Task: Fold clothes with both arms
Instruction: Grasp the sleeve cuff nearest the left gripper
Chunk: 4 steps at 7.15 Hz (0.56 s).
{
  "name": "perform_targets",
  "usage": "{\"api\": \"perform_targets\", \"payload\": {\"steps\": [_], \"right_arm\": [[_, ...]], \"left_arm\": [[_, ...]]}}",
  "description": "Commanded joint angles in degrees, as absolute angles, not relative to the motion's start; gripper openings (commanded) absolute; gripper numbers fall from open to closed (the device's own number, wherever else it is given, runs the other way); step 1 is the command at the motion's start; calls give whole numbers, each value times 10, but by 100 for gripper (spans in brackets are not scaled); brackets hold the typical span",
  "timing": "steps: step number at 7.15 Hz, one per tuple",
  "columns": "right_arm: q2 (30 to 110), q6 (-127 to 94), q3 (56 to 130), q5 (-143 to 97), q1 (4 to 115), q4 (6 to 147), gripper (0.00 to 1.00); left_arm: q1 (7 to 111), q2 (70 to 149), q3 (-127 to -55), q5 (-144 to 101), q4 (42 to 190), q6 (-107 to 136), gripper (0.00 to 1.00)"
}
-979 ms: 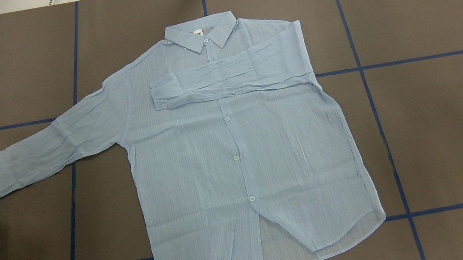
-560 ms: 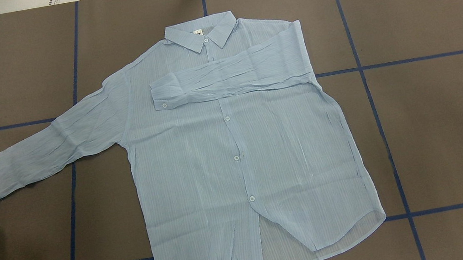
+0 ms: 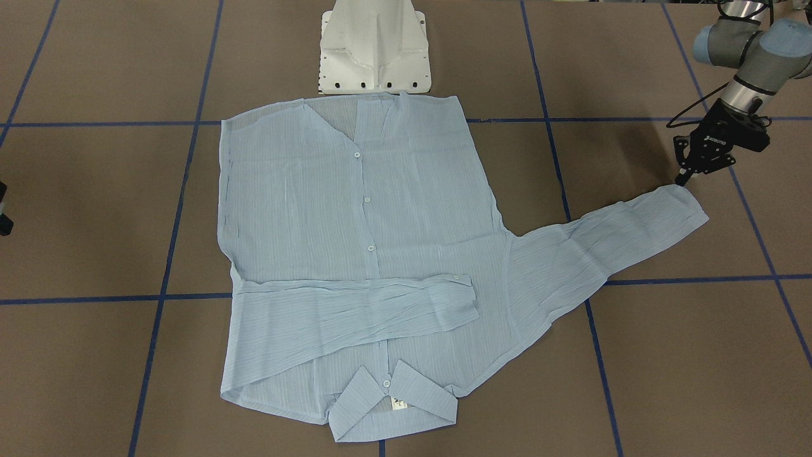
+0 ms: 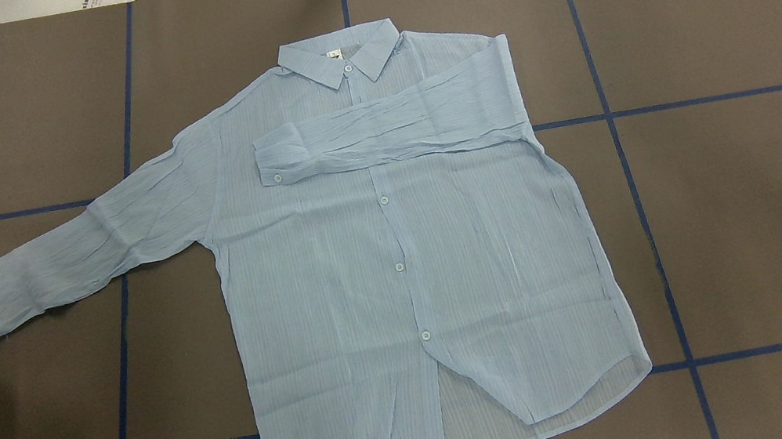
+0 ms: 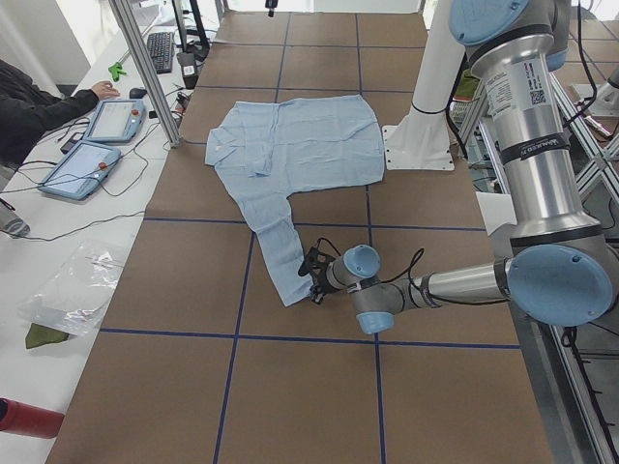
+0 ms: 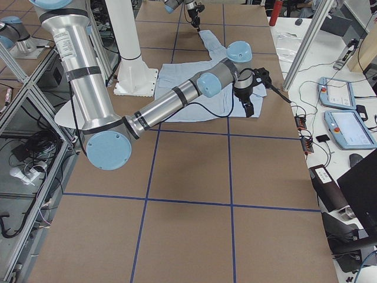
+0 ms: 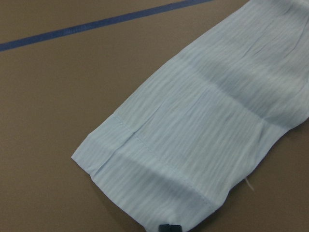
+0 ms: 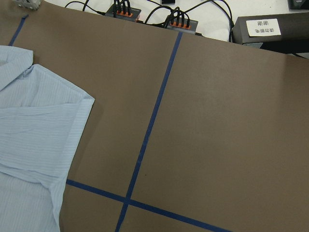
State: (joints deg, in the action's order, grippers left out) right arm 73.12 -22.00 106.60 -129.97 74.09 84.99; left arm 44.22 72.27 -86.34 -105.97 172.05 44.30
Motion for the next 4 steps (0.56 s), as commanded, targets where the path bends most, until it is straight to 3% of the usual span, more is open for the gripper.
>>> {"api": "perform_targets", "payload": {"steps": [1,4], "right_arm": [[732,-220,1065,-1300,741,850,100],[732,-221,1066,-1300,740,850,100]], "left_arm": [[457,728,-914,-1075,1717,442,0],[475,819,-963,-1083,1703,453,0]]}}
